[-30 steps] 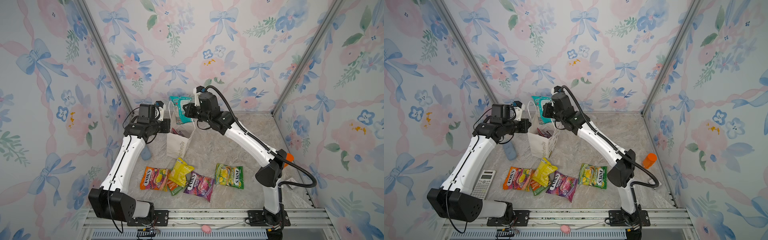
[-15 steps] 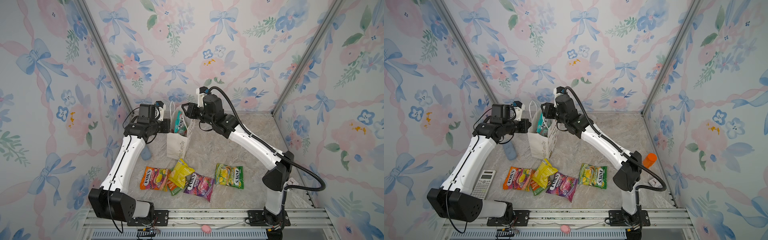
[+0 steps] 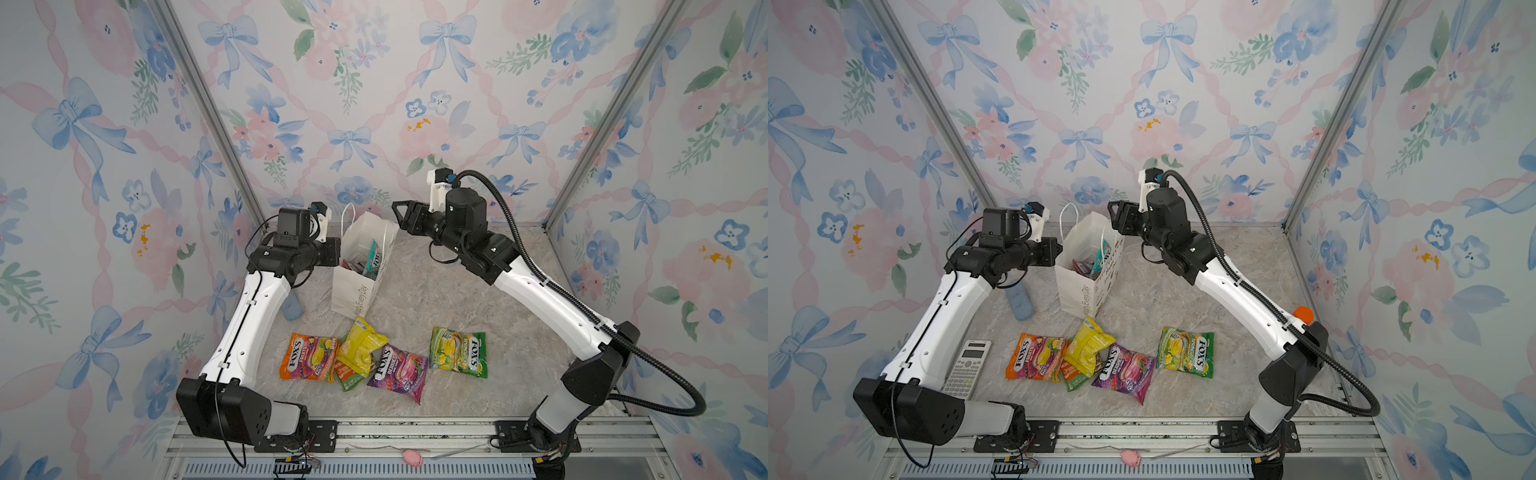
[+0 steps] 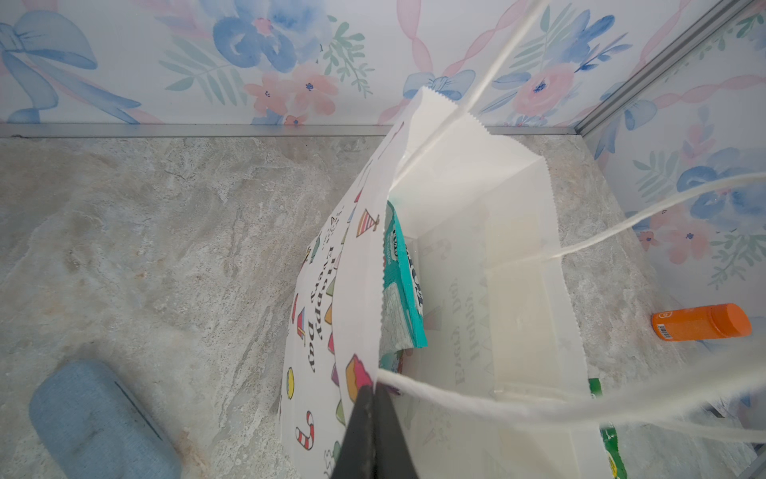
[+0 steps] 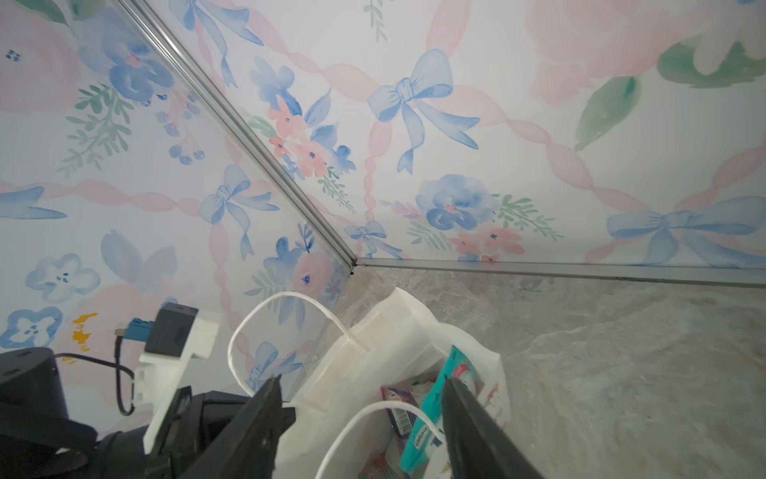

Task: Place the snacks into the paper bag
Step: Place the snack in the paper bag, then pick up the snack at the center of the table.

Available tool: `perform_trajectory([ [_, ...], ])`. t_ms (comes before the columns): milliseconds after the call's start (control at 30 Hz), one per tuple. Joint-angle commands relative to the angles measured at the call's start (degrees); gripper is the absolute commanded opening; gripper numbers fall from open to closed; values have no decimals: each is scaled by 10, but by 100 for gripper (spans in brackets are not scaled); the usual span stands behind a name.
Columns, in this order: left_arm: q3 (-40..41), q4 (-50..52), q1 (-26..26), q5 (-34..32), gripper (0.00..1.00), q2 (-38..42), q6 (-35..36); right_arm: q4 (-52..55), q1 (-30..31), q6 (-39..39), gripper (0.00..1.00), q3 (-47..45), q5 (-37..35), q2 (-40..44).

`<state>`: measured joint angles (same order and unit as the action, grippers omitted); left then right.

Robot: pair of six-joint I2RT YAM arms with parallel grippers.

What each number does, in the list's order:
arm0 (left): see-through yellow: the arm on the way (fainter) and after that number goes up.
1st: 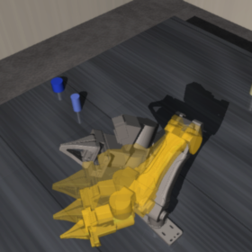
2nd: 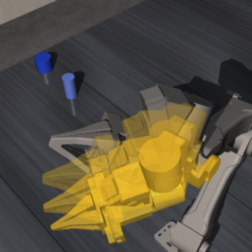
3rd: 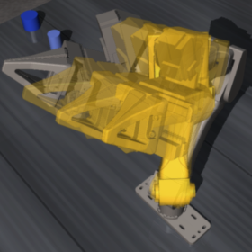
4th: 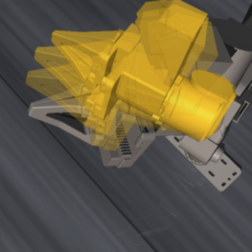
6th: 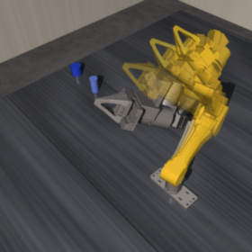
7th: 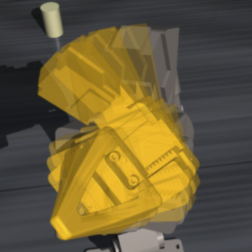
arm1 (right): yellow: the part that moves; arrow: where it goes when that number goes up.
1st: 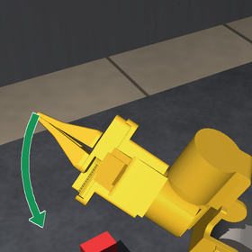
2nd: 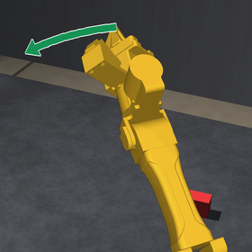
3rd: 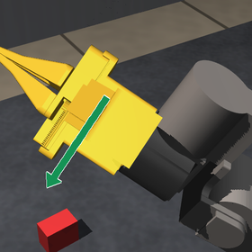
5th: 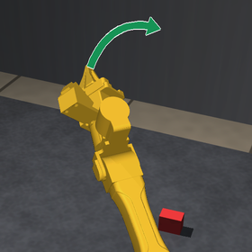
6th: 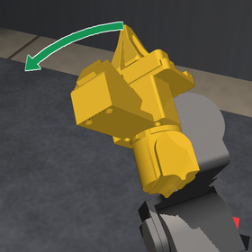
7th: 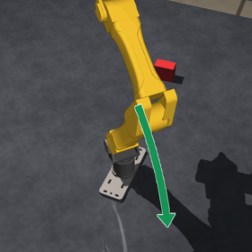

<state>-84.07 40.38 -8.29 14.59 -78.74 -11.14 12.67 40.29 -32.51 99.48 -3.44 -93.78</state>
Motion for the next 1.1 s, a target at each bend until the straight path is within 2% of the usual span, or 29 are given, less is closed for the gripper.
perform_trajectory([
  [0,0,-23,-3,6,0,20,4,32,-23,6,63,-75,-9,54],
  [200,2,-25,-3,5,0,19,4,82,-63,-25,64,-261,-18,155],
  [433,6,-26,-1,4,0,20,4,137,-116,-70,64,-430,19,235],
  [733,9,-27,-1,3,0,22,4,174,-179,-89,64,-551,97,279],
  [1067,10,-29,-1,6,0,18,3,231,-229,-77,64,-631,119,342],
])
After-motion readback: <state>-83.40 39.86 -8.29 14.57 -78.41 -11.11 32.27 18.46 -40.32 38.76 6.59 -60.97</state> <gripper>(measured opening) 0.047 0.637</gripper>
